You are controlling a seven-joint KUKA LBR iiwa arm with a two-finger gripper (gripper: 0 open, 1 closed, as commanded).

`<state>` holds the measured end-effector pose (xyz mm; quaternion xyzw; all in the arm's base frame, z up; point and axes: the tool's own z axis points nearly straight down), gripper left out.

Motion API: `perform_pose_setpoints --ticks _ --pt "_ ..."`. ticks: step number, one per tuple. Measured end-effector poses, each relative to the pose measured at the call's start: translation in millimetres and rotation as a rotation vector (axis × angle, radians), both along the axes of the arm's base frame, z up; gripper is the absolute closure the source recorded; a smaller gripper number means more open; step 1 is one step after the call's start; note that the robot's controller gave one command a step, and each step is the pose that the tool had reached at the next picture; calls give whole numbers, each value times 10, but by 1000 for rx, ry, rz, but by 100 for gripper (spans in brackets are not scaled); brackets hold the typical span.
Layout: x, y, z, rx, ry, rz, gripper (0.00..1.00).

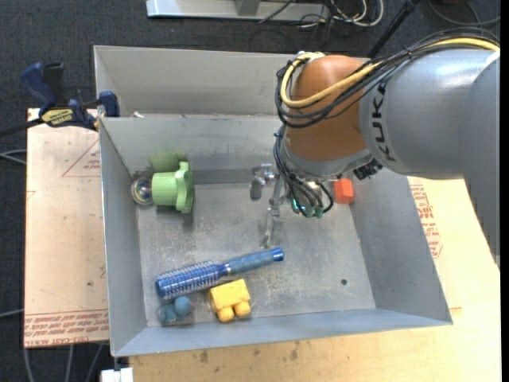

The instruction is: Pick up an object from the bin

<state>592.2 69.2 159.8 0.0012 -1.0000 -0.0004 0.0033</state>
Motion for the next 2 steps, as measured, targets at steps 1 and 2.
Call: perform_pose_setpoints --ticks 1,2 --pt "-543 -139 -948 0 3 -8 0" --pt "-774 501 -903 3 -5 16 0"
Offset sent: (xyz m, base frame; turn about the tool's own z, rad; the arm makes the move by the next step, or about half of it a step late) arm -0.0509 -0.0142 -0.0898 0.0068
